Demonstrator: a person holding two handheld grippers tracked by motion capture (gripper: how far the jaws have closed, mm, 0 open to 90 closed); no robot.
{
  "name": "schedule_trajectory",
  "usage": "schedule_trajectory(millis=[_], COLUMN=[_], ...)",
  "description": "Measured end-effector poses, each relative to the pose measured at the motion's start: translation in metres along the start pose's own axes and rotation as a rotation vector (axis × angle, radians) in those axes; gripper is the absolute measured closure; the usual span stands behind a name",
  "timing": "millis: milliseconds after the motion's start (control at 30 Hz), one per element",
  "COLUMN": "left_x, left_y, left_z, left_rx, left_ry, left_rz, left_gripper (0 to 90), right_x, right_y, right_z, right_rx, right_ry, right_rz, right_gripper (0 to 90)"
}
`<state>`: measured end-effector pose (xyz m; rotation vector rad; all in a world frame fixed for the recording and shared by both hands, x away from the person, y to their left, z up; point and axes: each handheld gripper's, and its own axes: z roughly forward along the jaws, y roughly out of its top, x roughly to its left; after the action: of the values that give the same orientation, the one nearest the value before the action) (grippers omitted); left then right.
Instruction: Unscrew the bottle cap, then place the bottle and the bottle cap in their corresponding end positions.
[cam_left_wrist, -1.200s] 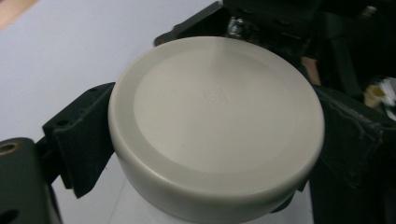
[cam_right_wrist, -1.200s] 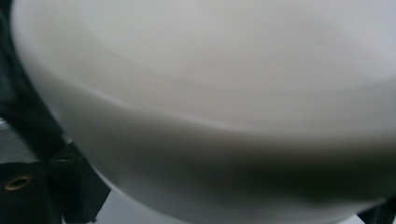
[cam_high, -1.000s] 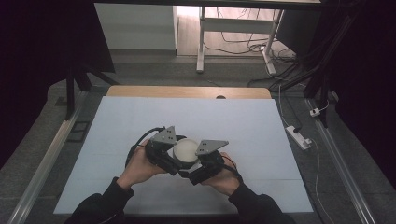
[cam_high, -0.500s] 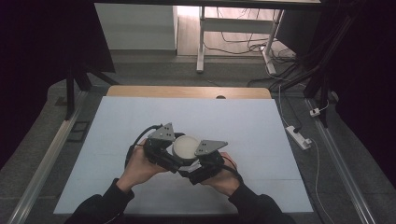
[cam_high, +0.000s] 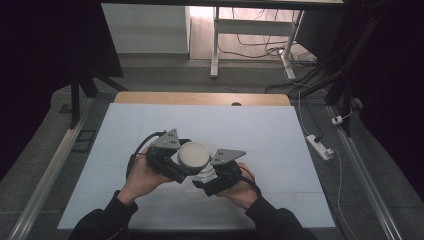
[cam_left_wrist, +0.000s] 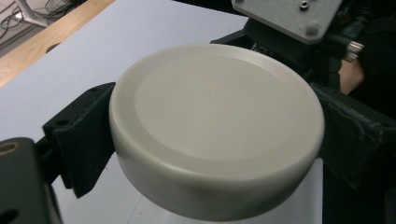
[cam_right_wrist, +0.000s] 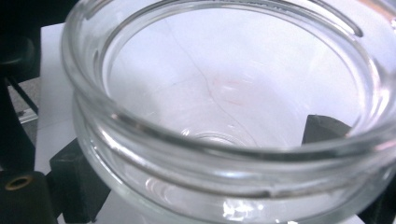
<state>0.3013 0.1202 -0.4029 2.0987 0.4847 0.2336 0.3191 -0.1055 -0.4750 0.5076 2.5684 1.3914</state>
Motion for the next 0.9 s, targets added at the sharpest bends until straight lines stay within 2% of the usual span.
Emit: schedule_trajectory(millis=[533, 733, 900], left_x=[-0.010, -0.012, -0.014], left_y=[-0.011, -0.024, -0.035], left_z=[-0.007, -0.007, 0.001], left_rx=[-0.028, -0.035, -0.029], left_ry=[-0.028, -0.039, -0.049], left_rz=[0.011, 0.005, 0.013], left_gripper=[7.8, 7.8, 7.8], right_x=[-0.020, -0.027, -0.033], right_y=[-0.004, -0.005, -0.005], right_z=[-0.010, -0.011, -0.012], right_rx=[-0.023, -0.033, -0.049], right_ry=[-0.065, -0.080, -0.094], right_rz=[0.034, 0.047, 0.055], right_gripper=[7.3, 7.2, 7.2])
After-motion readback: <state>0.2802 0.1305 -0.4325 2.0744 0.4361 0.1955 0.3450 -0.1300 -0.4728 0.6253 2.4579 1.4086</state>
